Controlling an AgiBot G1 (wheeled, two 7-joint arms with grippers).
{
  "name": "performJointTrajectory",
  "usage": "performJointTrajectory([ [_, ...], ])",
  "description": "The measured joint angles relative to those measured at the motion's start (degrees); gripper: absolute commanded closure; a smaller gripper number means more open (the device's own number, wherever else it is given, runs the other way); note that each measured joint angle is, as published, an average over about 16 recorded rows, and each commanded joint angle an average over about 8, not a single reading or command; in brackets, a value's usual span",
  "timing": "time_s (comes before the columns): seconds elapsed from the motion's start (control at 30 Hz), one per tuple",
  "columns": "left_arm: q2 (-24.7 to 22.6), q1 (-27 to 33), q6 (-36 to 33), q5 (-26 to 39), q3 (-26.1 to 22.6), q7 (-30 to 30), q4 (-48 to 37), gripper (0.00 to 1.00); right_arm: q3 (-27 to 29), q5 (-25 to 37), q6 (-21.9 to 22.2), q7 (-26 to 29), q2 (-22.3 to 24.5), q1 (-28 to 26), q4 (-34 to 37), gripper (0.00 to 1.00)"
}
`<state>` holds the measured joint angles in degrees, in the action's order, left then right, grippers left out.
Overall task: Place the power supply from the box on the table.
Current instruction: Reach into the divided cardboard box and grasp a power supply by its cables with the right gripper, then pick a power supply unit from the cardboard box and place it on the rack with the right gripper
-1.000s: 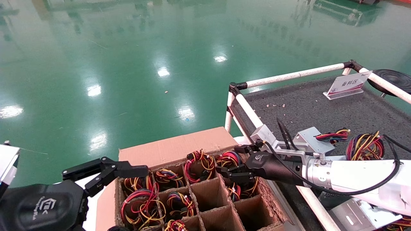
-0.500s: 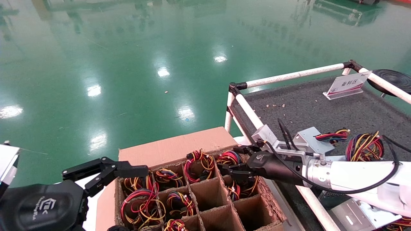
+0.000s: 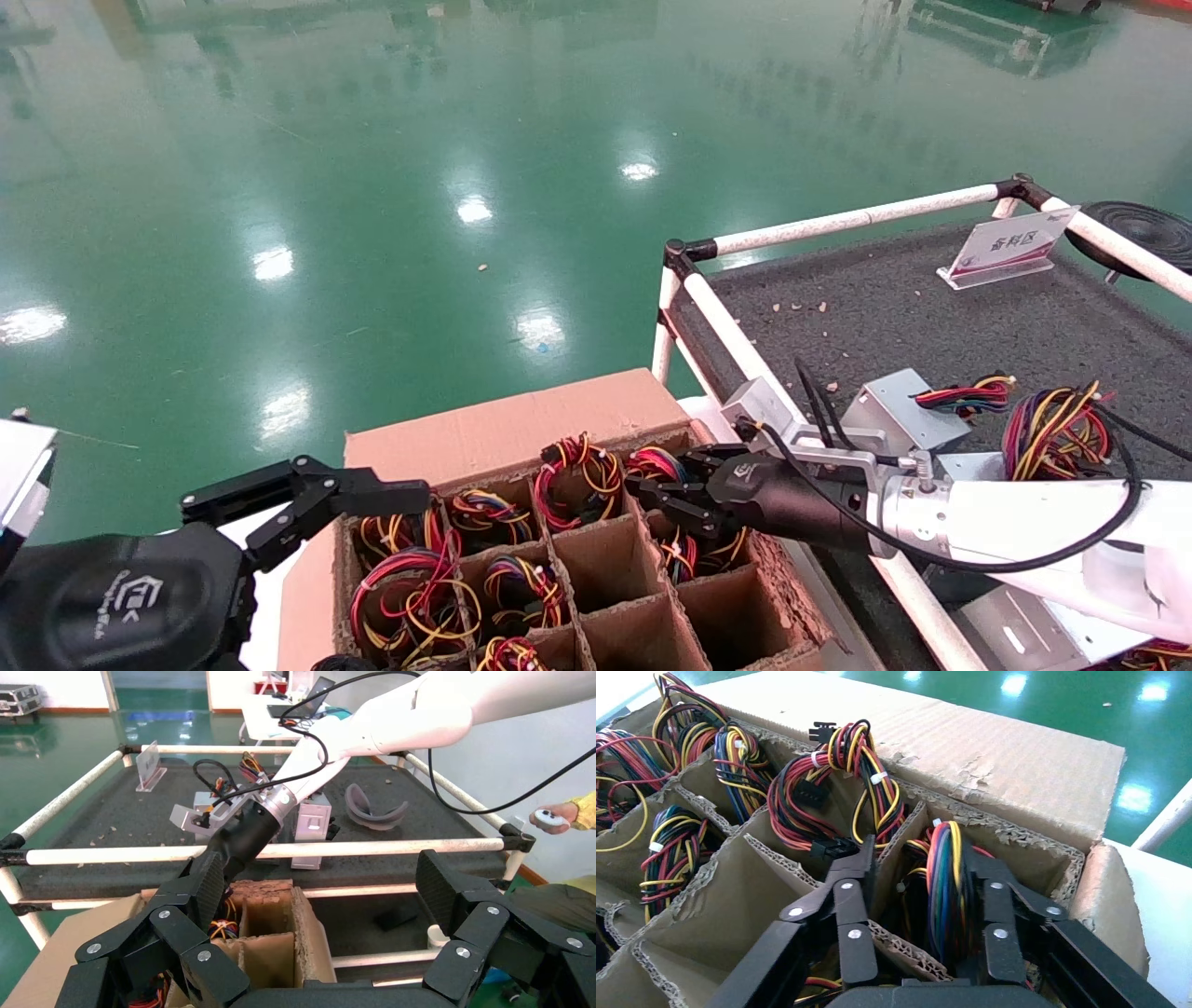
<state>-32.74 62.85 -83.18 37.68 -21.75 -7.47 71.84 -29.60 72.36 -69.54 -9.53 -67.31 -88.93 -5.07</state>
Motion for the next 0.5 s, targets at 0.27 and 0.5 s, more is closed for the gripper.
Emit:
performJointTrajectory([
  [0.27,0.0,0.0,0.0,0.0,0.0,0.0,0.0,0.0,0.2,-0.3,-1.0,0.0,0.1,-0.3,0.8,1.0],
  [0.5,0.0,0.0,0.0,0.0,0.0,0.0,0.0,0.0,0.4,-0.7,-1.7,0.0,0.3,-0.4,1.3,1.0],
])
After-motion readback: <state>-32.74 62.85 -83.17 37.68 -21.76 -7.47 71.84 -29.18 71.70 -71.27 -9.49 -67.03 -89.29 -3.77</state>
